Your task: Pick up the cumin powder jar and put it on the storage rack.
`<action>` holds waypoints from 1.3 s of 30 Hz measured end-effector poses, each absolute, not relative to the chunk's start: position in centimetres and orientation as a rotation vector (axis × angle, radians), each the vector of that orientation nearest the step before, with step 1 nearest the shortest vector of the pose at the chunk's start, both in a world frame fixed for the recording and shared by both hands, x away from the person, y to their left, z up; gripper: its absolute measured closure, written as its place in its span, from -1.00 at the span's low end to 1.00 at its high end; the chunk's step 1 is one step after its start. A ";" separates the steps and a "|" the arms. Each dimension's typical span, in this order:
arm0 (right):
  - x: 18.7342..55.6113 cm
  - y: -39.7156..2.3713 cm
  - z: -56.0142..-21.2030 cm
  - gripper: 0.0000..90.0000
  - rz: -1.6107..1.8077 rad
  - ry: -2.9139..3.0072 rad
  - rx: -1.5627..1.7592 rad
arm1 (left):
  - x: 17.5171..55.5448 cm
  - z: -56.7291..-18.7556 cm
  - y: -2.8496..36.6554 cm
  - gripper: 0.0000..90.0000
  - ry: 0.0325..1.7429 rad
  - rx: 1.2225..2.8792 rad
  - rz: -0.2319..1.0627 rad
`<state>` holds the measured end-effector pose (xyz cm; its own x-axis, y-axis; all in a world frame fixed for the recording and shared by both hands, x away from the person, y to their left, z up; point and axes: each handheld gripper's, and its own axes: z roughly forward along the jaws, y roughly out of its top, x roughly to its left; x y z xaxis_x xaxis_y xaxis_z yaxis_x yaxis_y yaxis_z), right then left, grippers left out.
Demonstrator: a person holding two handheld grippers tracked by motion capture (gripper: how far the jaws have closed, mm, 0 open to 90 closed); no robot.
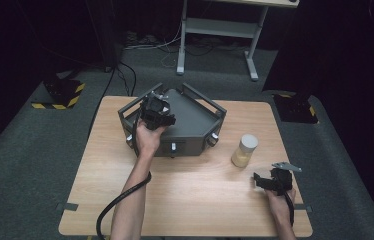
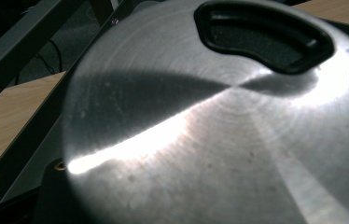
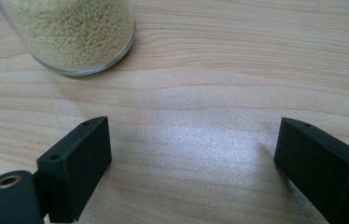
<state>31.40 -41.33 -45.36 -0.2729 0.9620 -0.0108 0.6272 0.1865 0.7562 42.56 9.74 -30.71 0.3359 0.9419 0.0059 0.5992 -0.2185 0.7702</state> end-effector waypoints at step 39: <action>31.3 -41.0 -45.3 -0.77 0.877 1.973 1.484 | 37.9 -30.9 12.2 -0.90 1.354 1.801 0.654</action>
